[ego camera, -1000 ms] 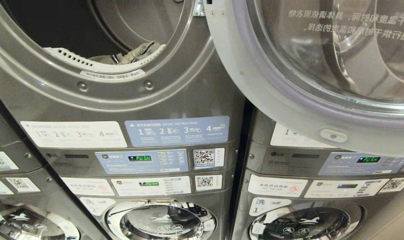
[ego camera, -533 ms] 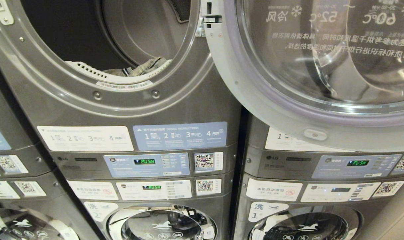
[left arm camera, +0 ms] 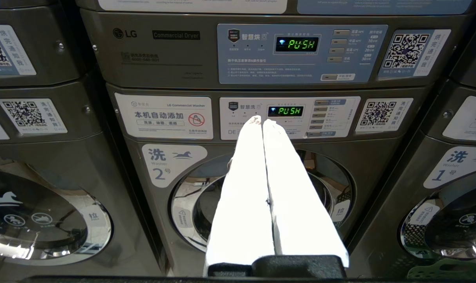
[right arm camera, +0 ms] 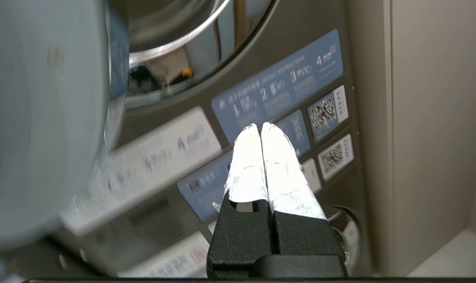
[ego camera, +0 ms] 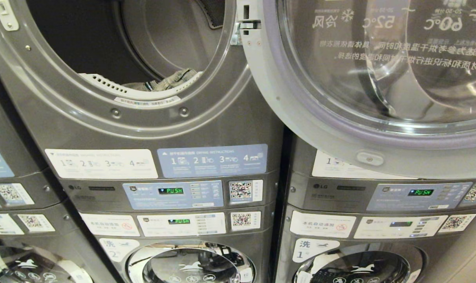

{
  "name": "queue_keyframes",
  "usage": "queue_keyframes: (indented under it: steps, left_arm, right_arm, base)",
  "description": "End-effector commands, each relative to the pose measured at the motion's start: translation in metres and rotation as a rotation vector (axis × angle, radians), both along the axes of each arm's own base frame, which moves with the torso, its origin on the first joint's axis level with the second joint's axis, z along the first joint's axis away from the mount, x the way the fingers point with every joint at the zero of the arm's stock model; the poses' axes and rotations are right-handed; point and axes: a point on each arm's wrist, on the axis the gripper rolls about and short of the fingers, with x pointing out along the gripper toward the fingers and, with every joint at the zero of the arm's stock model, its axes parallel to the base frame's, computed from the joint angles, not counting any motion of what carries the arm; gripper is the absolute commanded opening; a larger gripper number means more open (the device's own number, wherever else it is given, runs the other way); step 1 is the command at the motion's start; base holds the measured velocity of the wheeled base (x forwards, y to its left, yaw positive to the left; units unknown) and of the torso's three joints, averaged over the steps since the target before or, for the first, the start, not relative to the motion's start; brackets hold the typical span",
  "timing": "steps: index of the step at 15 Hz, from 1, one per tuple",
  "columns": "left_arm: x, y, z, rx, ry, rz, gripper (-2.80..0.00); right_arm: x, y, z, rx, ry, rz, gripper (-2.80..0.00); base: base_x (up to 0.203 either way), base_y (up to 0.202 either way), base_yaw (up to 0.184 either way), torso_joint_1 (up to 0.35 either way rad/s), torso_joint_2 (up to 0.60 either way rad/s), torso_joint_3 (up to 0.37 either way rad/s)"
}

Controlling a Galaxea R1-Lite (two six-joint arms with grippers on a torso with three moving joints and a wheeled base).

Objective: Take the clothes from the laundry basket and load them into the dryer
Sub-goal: Close the dryer

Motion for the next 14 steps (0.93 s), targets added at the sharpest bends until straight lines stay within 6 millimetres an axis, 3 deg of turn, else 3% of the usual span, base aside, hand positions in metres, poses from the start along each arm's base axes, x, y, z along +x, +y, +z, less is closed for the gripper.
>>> queue_keyframes:
  steps: [1,4,8,11,14]
  left_arm:
    - [0.0,0.0,0.0,0.0,0.0,0.0,-2.8]
    - [0.0,0.0,0.0,0.0,0.0,0.001,-2.8]
    - [0.0,0.0,0.0,0.0,-0.001,0.0,-2.8]
    - [0.0,0.0,0.0,0.002,0.0,0.0,-2.8]
    - [0.0,0.0,0.0,0.002,-0.001,0.0,-2.8]
  right_arm:
    - [0.054,0.0,0.015,0.038,0.033,-0.03,-2.8]
    - [0.084,0.001,0.032,0.009,-0.092,0.029,-2.8]
    - [0.104,0.001,0.031,-0.015,-0.097,0.05,-2.8]
    - [0.109,0.001,0.037,-0.019,-0.138,0.072,-2.8]
    - [0.1,0.003,0.037,-0.058,-0.166,0.135,-2.8]
  base:
    - [0.0,0.0,0.0,0.0,0.0,0.0]
    - [0.0,0.0,0.0,0.0,0.0,0.0]
    - [0.0,0.0,0.0,0.0,0.0,0.0]
    - [0.0,0.0,0.0,0.0,0.0,0.0]
    - [0.0,0.0,0.0,0.0,0.0,0.0]
